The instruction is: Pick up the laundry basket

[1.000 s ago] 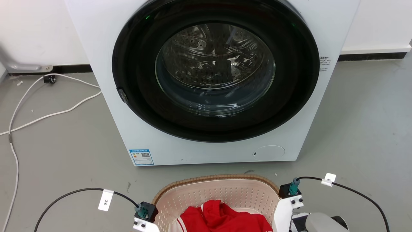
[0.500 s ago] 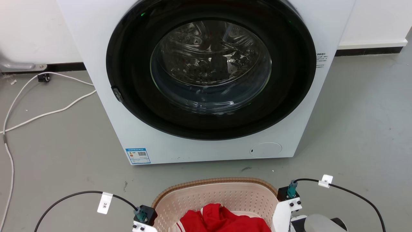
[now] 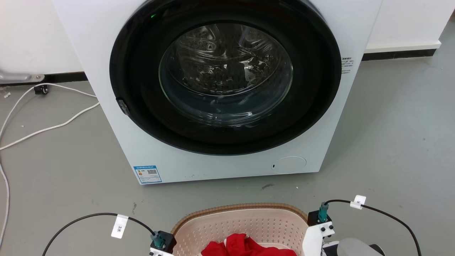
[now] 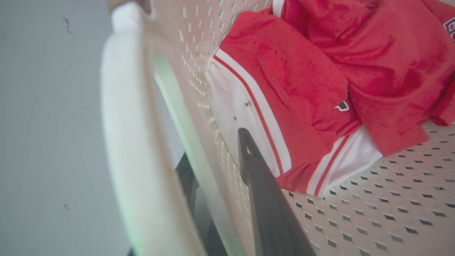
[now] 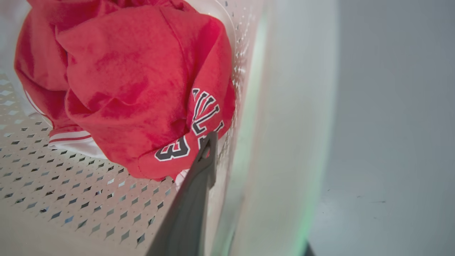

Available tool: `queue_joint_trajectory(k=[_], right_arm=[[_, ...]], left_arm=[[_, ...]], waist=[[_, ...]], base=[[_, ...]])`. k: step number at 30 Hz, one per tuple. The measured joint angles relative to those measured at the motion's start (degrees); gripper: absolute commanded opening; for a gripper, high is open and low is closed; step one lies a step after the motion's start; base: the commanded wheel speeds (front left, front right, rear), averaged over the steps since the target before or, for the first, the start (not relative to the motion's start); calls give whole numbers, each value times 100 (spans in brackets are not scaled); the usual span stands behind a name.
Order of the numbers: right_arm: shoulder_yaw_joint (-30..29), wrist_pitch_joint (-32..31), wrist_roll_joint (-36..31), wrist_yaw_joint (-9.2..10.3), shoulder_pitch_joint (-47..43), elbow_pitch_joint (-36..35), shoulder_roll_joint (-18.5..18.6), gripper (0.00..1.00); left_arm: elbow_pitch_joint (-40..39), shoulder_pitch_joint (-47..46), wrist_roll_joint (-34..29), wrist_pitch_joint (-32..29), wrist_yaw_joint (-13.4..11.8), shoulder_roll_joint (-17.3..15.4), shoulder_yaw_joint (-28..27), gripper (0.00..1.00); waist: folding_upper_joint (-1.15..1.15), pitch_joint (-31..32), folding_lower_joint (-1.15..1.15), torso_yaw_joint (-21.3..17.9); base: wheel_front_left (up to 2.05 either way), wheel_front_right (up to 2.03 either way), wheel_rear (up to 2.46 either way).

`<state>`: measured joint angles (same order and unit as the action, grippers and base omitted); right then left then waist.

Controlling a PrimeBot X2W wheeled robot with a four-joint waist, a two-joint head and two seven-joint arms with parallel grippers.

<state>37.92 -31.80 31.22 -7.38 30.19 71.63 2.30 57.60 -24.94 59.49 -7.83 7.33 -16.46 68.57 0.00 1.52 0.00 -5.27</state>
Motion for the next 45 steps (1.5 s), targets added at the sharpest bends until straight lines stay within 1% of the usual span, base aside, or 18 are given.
queue_joint_trajectory(k=[20,45], right_arm=[[94,27,199,0,63,63,-16,0],[242,49,375,0,83,108,-16,0]], left_arm=[[70,-130,190,40,2,-34,255,0],[112,-228,290,53,5,-40,382,0]], waist=[[0,-42,0,61],[0,-70,0,54]], base=[[0,0,0],[0,0,0]])
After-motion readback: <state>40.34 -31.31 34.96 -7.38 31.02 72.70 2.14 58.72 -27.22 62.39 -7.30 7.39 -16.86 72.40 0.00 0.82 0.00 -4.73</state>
